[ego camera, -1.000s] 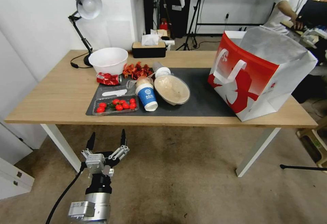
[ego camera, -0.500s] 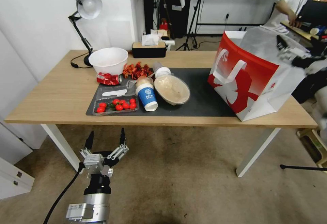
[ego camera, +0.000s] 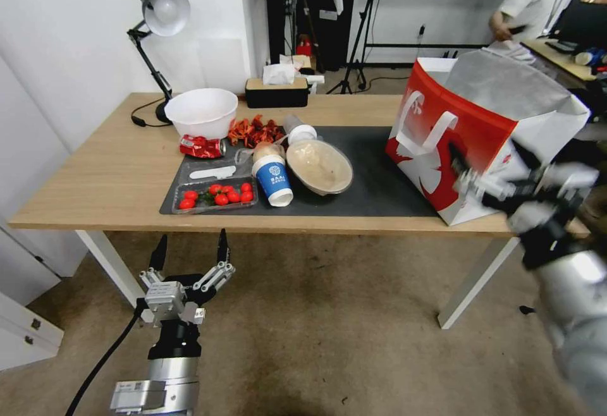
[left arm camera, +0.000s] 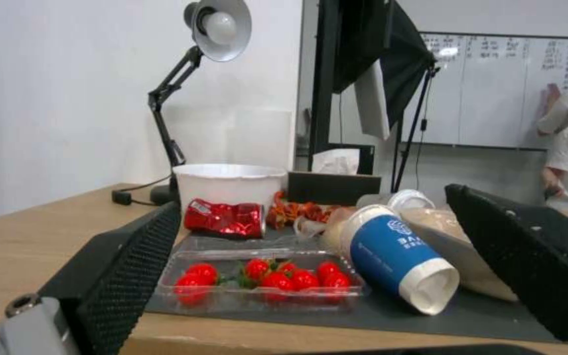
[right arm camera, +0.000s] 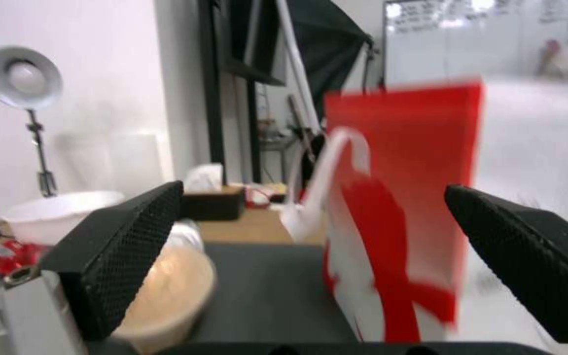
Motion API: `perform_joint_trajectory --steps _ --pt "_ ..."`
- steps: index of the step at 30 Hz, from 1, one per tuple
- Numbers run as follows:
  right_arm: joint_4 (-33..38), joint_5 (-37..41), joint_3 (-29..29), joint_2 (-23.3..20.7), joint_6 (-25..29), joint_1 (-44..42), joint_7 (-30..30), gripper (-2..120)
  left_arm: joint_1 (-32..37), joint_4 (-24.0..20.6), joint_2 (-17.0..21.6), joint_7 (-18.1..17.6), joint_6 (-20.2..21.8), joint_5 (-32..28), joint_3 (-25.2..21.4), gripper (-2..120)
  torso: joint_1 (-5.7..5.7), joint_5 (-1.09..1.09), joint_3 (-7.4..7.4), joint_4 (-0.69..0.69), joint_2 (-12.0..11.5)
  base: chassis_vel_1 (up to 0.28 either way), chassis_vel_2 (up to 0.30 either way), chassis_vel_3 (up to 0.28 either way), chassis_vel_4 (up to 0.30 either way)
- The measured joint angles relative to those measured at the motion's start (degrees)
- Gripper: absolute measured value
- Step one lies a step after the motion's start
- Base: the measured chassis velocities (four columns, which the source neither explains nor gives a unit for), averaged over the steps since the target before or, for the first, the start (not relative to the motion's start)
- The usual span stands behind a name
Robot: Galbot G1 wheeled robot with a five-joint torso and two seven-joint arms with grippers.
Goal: Pick up the food delivery bag from the floor and place it on the table.
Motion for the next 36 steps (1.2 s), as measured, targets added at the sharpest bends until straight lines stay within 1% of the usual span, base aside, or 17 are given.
perform_joint_trajectory --steps 1,4,5,6,8,9,12,19,26,36 --pt "0.0 0.0 0.0 0.0 0.0 0.0 0.0 100 0.0 0.0 0.0 0.0 0.0 0.0 0.0 100 0.0 0.0 0.0 0.0 0.0 0.0 0.0 0.0 0.0" --pt "-1.1 -8.1 -3.4 6.4 3.6 -5.8 -0.5 100 0.0 0.0 0.0 0.1 0.2 1.1 0.3 100 0.0 -0.01 0.0 0.0 0.0 0.0 0.0 0.0 0.0" --pt "-1.1 -8.1 -3.4 6.4 3.6 -5.8 -0.5 100 0.0 0.0 0.0 0.1 0.2 1.1 0.3 100 0.0 -0.01 0.0 0.0 0.0 0.0 0.0 0.0 0.0" --pt "-1.9 -10.3 -4.7 7.7 4.8 -6.9 -0.4 100 0.0 0.1 0.0 0.1 0.1 1.4 0.4 100 0.0 -0.01 0.0 0.01 0.0 0.0 0.0 0.0 0.0" --pt "-4.3 -17.3 -8.9 11.2 8.0 -8.8 2.6 100 -0.1 0.9 0.0 0.0 -0.1 2.0 0.9 100 0.0 0.0 0.0 0.01 0.0 0.0 0.0 0.0 0.0" --pt "-4.3 -17.3 -8.9 11.2 8.0 -8.8 2.6 100 -0.1 0.9 0.0 0.0 -0.1 2.0 0.9 100 0.0 0.0 0.0 0.01 0.0 0.0 0.0 0.0 0.0" --pt "-6.0 -24.2 -12.9 15.0 9.5 -11.0 6.9 100 -0.2 1.4 0.0 0.1 -0.2 2.3 1.2 100 -0.01 -0.01 0.0 0.0 0.0 0.0 0.0 0.0 0.0" --pt "-6.8 -27.5 -15.6 17.6 10.2 -11.6 9.3 100 -0.3 2.3 0.0 0.4 -0.2 2.5 1.2 100 0.0 -0.01 0.0 0.01 0.0 0.0 0.0 0.0 0.0" --pt "-6.8 -28.6 -16.7 18.0 10.3 -10.6 9.9 100 -0.1 2.6 0.0 0.5 -0.2 2.5 1.1 100 0.0 0.0 0.0 0.02 0.0 0.0 0.0 0.0 0.0" --pt "-6.8 -28.6 -16.7 17.9 10.2 -10.4 10.0 100 -0.1 2.6 0.0 0.5 -0.1 2.5 1.0 100 0.01 0.0 0.0 0.01 0.0 0.0 0.0 0.0 0.0"
